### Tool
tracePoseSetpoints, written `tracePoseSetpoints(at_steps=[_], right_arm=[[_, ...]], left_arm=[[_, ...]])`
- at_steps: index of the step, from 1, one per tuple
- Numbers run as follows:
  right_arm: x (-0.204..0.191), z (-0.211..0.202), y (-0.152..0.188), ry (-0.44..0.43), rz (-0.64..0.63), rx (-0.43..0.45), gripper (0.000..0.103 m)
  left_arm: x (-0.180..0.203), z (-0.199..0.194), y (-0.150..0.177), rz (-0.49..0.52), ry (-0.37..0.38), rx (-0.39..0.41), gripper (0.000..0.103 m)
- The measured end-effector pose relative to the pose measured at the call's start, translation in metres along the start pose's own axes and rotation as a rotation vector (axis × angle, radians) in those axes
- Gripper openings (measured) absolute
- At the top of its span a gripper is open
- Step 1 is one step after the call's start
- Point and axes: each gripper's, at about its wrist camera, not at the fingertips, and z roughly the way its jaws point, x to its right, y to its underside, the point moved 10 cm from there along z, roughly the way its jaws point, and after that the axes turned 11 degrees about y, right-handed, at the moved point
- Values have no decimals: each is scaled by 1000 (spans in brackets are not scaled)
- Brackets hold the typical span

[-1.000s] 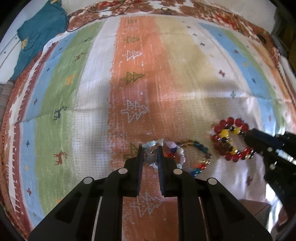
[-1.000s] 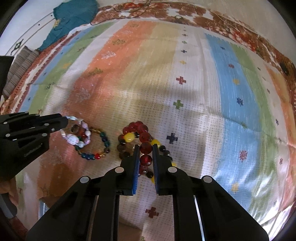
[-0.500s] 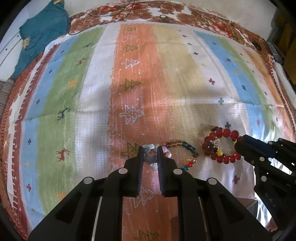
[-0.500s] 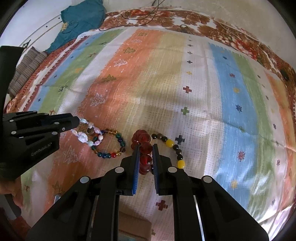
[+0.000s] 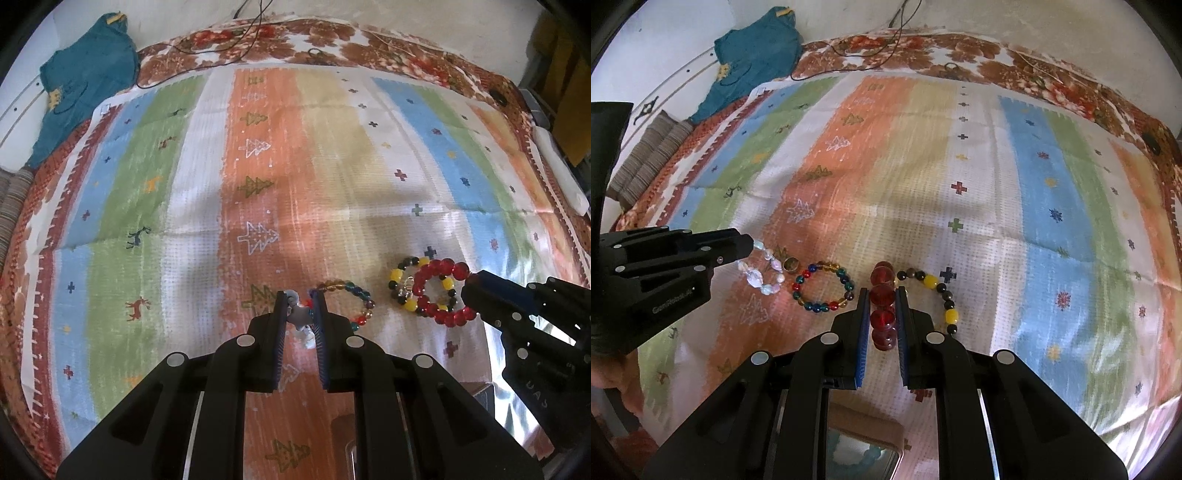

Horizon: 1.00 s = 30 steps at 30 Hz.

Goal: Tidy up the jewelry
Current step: 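Lift the red bead bracelet with the right gripper and carry it over the tin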

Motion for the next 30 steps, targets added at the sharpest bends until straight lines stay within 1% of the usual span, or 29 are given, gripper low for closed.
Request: tracePoseSetpoints(at_steps=[7, 23, 30], right_arm=[[4, -7, 2, -8, 17, 6, 14], [8, -36, 1, -10, 2, 68, 14], [14, -41, 5, -8, 8, 71, 14]], left_arm=[[9, -11, -1, 12, 12, 19, 14], [30, -40, -3, 32, 60, 78, 14], [39, -52, -2, 48, 76, 99, 14]])
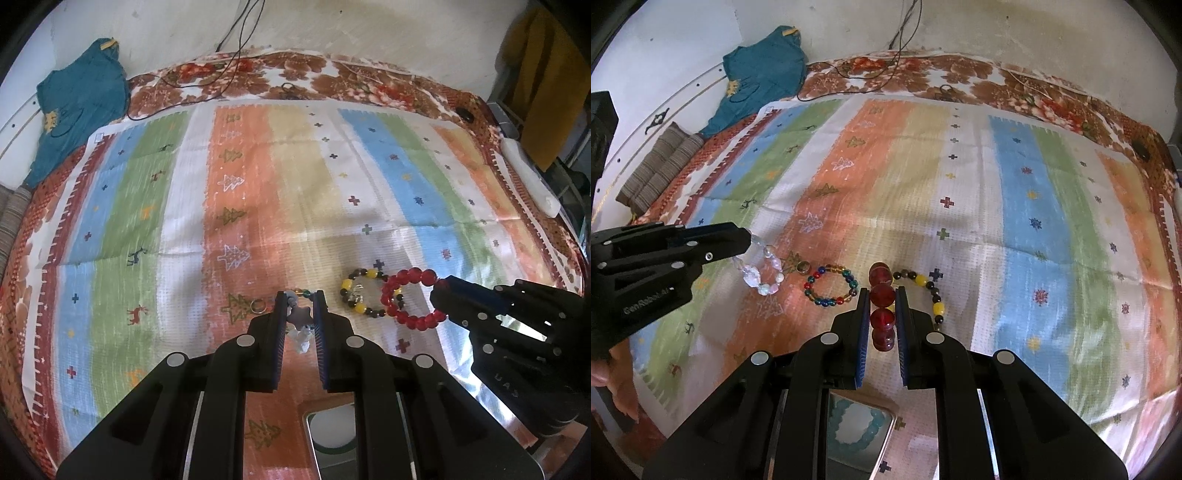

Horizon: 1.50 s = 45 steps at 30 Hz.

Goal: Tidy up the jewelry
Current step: 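Lift the red bead bracelet with the right gripper and carry it over the tin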

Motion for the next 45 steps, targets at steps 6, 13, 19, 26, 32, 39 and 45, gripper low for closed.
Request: tracePoseSetpoints(at_steps=[6, 13, 19, 26, 32, 39, 45], right_arm=[[1, -10, 1, -4, 7, 20, 14], [-2, -20, 6, -13, -1, 36, 14], [-3, -34, 11, -20, -1, 56, 14], [-8, -47, 16, -33, -4, 75, 14], [-11, -56, 25, -39, -9, 79, 14], [-10, -62, 36, -45, 0, 77, 14], [-11, -71, 45, -57, 5, 80, 14]], left_arm=[[7, -8, 3, 18, 14, 9, 14], [14, -21, 6, 28, 28, 28, 14], [24, -32, 13, 34, 59, 43, 14], [36, -42, 20, 49, 80, 54, 14], [40, -49, 28, 37, 106, 61, 14], [47, -55, 40, 50, 117, 56, 14], [53, -64, 46, 49, 129, 70, 14]])
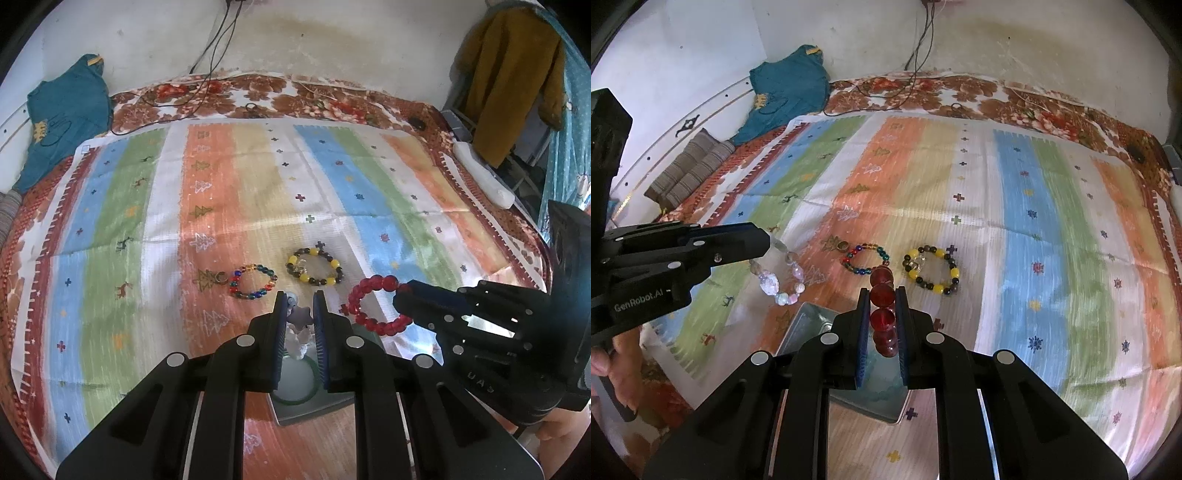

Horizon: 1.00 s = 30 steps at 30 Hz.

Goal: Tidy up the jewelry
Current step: 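Lift the red bead bracelet with the right gripper and carry it over the tin, then open the right gripper to drop the red bracelet into the tin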

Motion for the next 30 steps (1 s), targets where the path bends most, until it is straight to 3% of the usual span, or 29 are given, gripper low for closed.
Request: tracePoseSetpoints(at_steps=[18, 28, 30], right_arm=[[-4, -18, 19, -9, -8, 10, 14], [0, -17, 26, 2, 0, -10, 14], [4, -16, 25, 23, 4, -7, 14]], left_arm=[[21, -13, 17, 32, 28, 11, 14], [23, -11, 22, 49, 7, -12, 14], [20, -10, 22, 43, -5, -17, 19]])
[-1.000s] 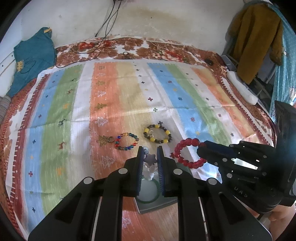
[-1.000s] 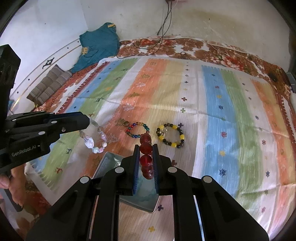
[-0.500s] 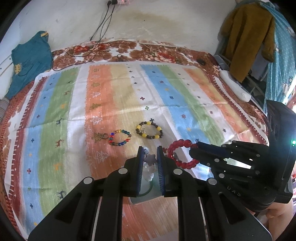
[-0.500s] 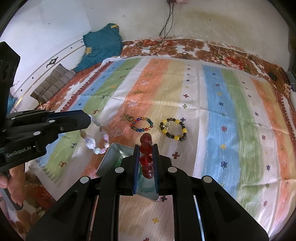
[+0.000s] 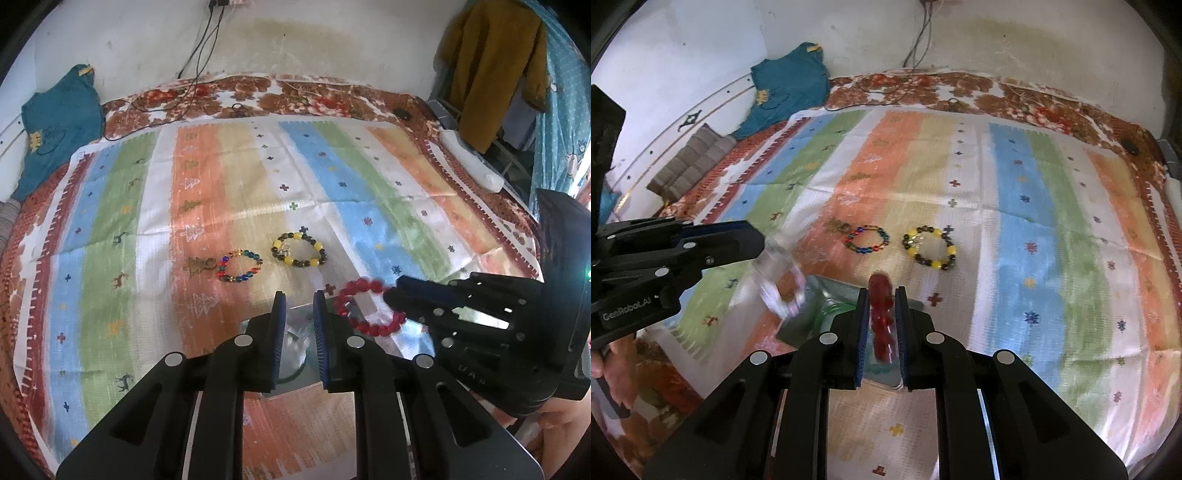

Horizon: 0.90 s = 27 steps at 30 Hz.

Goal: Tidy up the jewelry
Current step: 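Open the right gripper to drop the red bracelet into the tin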

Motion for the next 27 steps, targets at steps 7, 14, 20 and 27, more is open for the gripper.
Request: tracePoseSetpoints(at_steps=[7, 14, 20, 27], right_arm=[[18, 10, -1, 47, 33, -18, 30], [29, 17, -3, 80, 47, -28, 31], [29, 18, -7, 86, 44, -25, 43], [35, 28, -12, 114, 25, -35, 49]], left_arm=[[-13, -2, -4, -41, -20, 17, 36], [-27, 1, -6, -52, -79, 15, 47], [-35, 2, -11, -54, -114, 20, 56], [-47, 12, -16, -67, -141, 1, 65]])
